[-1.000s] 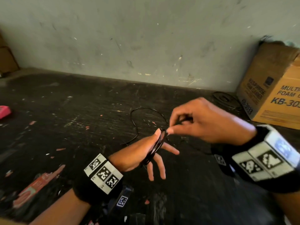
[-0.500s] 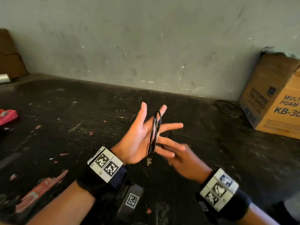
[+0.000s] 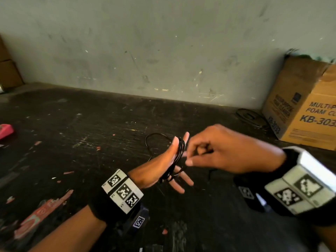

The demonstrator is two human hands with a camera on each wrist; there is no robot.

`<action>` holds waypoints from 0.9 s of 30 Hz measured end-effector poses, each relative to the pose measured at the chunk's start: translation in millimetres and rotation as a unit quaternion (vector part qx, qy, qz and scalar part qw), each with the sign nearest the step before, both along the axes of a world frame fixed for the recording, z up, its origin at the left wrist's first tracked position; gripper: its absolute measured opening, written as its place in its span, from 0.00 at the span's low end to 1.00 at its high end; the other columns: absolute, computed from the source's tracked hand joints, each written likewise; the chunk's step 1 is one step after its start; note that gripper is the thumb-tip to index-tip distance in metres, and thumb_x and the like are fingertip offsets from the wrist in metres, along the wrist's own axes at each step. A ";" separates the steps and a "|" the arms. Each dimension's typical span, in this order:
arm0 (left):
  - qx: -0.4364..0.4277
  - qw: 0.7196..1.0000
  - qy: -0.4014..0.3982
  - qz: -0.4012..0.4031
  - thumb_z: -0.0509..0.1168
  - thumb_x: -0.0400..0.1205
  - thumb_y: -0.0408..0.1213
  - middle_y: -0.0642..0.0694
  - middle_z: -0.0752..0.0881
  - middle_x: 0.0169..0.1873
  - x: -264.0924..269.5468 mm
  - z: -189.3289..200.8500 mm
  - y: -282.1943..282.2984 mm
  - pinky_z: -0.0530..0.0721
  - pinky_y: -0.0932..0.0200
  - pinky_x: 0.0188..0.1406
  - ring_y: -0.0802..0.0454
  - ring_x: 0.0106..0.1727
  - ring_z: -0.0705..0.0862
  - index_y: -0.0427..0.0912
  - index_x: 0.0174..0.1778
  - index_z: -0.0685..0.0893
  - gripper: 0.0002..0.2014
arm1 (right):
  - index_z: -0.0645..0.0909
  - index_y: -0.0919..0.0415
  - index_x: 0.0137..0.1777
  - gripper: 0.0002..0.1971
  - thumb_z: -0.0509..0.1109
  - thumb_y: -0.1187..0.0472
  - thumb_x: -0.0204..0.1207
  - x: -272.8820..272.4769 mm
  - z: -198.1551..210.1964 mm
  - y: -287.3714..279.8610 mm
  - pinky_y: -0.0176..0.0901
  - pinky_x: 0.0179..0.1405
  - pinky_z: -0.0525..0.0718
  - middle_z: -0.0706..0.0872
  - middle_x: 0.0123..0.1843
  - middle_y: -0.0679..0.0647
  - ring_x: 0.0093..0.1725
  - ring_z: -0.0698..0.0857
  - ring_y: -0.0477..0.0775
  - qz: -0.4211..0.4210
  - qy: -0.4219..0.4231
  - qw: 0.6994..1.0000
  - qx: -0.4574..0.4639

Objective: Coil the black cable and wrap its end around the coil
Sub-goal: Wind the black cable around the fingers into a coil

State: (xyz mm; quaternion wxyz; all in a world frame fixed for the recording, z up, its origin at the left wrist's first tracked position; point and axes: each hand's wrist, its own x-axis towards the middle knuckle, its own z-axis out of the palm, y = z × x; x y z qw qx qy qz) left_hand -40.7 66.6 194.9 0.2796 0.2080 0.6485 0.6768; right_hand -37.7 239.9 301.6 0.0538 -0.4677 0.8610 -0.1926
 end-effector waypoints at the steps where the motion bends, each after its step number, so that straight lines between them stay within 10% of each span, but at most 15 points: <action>1: -0.001 1.000 -0.016 -0.022 0.51 0.58 0.83 0.44 0.62 0.82 3.9 1.0 0.9 0.91 0.47 0.37 0.39 0.54 0.88 0.69 0.80 0.45 0.53 | 0.85 0.55 0.39 0.04 0.73 0.56 0.73 -4.9 6.8 3.3 0.30 0.30 0.76 0.83 0.29 0.46 0.28 0.81 0.41 -0.002 0.011 1.000 0.003; 7: 0.053 0.990 -0.066 -0.112 0.51 0.60 0.81 0.45 0.66 0.81 24.9 17.4 0.2 0.91 0.54 0.28 0.36 0.54 0.87 0.76 0.77 0.46 0.47 | 0.89 0.58 0.40 0.16 0.72 0.44 0.66 -48.8 19.0 33.5 0.44 0.28 0.78 0.88 0.30 0.54 0.28 0.82 0.52 -0.057 0.053 0.995 -0.066; 14: 0.177 0.973 -0.080 -0.128 0.49 0.61 0.81 0.41 0.69 0.79 21.3 33.8 -3.5 0.90 0.53 0.26 0.36 0.52 0.88 0.71 0.79 0.53 0.48 | 0.89 0.58 0.46 0.19 0.64 0.45 0.78 -66.0 -62.2 37.4 0.58 0.36 0.84 0.91 0.36 0.61 0.32 0.85 0.52 -0.132 0.032 0.978 -0.160; 20: 0.256 0.964 -0.067 0.031 0.44 0.63 0.78 0.38 0.68 0.79 -12.4 49.6 6.9 0.91 0.49 0.33 0.32 0.56 0.87 0.67 0.81 0.45 0.47 | 0.83 0.59 0.54 0.13 0.59 0.55 0.82 -21.4 -103.6 2.8 0.34 0.36 0.82 0.83 0.35 0.44 0.34 0.83 0.39 -0.083 -0.024 0.992 -0.092; 27: 0.103 0.987 0.020 0.122 0.38 0.68 0.74 0.45 0.61 0.83 -28.7 27.2 27.1 0.88 0.42 0.48 0.40 0.55 0.89 0.72 0.78 0.41 0.39 | 0.82 0.64 0.44 0.12 0.63 0.57 0.82 2.6 -68.7 -6.0 0.26 0.38 0.74 0.73 0.32 0.40 0.30 0.75 0.35 -0.046 -0.034 0.998 0.007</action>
